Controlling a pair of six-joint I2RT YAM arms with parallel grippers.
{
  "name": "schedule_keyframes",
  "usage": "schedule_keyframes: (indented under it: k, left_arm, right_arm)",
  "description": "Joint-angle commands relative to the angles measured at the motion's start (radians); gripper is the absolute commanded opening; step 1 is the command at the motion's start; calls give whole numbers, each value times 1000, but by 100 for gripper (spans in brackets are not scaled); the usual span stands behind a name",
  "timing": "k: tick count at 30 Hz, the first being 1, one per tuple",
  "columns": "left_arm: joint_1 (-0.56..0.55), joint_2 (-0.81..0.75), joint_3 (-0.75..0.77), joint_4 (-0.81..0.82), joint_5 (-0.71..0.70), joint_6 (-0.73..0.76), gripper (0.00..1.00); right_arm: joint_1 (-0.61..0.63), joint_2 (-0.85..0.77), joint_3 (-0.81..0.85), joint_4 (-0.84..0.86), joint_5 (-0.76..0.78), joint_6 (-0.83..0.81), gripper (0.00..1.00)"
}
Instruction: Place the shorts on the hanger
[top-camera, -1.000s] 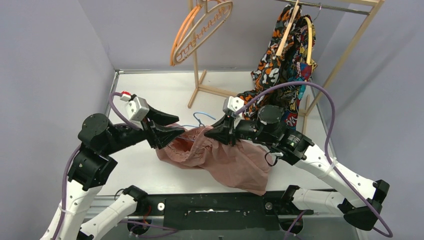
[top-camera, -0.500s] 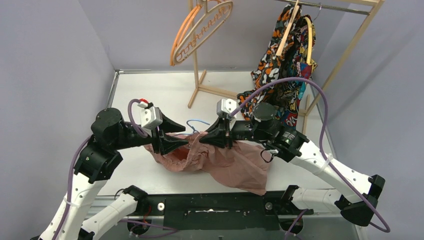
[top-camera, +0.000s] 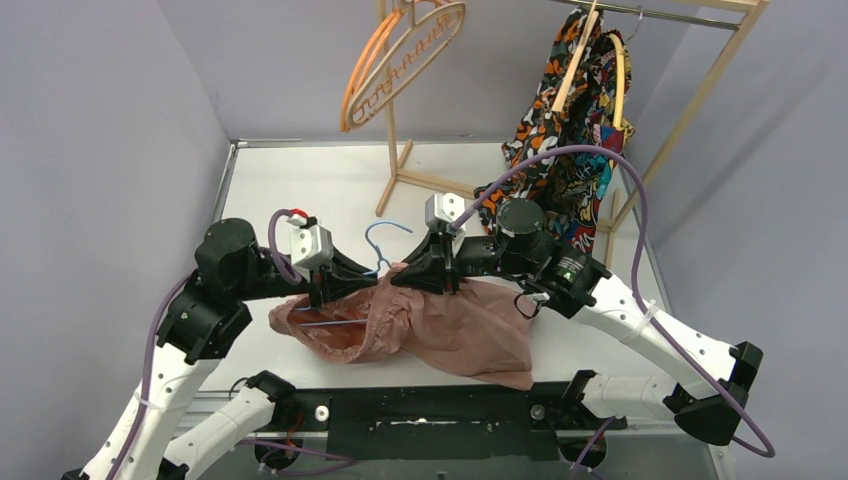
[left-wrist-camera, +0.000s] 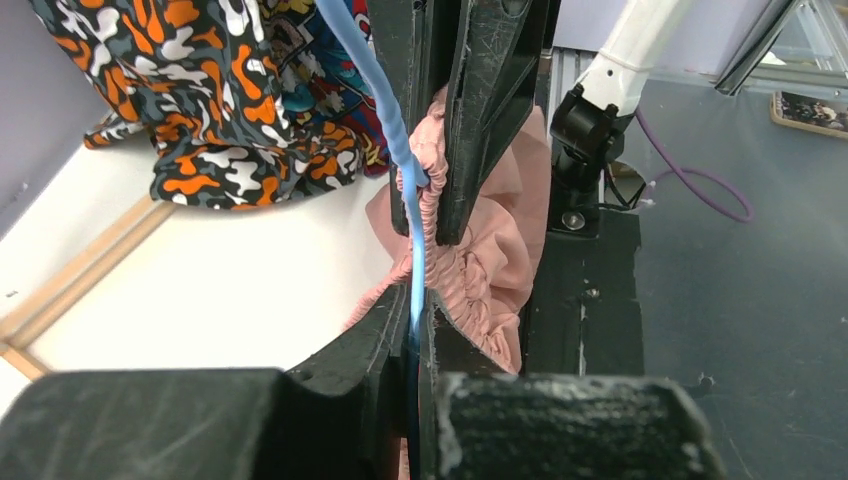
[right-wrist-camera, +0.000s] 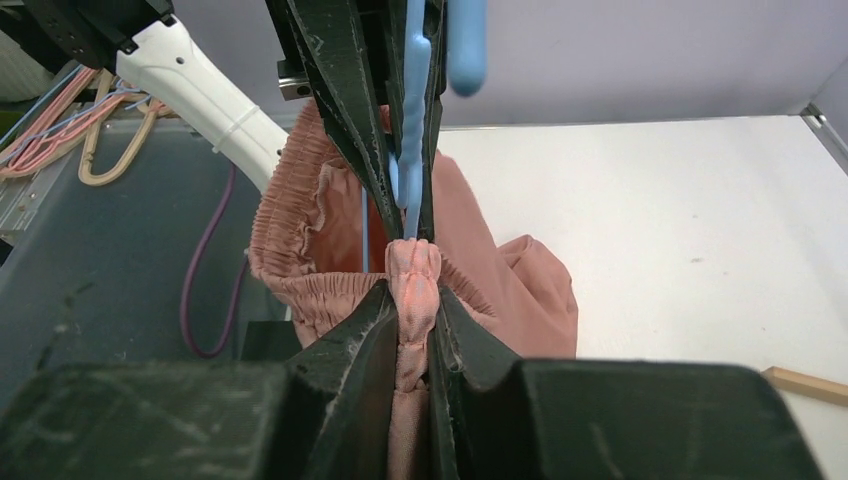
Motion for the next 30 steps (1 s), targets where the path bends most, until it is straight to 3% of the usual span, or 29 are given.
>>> schedule_keyframes:
  k: [1, 11, 30]
  left_arm:
    - [7, -59, 13, 82, -40, 31, 0]
    - [6, -81, 52, 3, -120, 134, 0]
    - [5, -98, 104, -202, -272, 243, 0]
  right_arm:
    - [6, -40, 68, -10, -12, 0, 8]
    - [-129, -185, 36, -117, -60, 27, 21]
    - [-174, -320, -34, -183, 35, 43, 20]
